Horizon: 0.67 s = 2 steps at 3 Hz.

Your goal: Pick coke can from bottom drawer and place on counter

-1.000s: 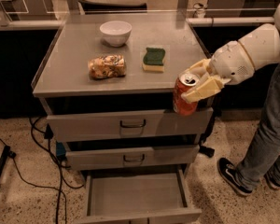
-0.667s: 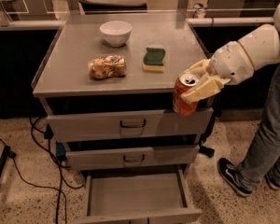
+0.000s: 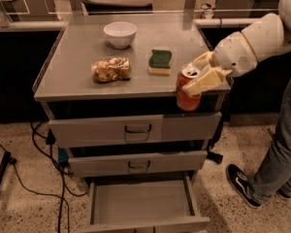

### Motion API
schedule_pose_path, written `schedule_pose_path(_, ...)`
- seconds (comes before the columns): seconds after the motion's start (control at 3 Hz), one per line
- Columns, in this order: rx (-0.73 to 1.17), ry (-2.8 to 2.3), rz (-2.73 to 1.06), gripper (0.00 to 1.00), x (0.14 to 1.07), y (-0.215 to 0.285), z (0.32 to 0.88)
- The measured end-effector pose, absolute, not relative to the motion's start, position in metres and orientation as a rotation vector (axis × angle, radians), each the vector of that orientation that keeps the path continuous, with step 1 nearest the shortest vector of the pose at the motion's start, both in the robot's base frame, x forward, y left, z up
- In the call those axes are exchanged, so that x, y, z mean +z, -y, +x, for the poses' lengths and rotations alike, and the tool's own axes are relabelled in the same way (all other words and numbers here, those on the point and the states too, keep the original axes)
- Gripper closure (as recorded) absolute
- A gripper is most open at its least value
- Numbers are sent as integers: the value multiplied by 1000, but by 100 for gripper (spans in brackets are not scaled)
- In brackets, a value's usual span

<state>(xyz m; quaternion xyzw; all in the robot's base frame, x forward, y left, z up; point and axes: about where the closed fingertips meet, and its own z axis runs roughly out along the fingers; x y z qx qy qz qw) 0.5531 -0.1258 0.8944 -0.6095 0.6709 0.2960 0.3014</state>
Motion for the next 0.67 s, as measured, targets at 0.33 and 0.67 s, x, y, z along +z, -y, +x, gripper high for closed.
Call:
schedule_pose_path(0.33,764,-1824,-1571,100,910,124,576)
schedule_pose_path(0.67,752,-1840,-1532,100,920,125,596)
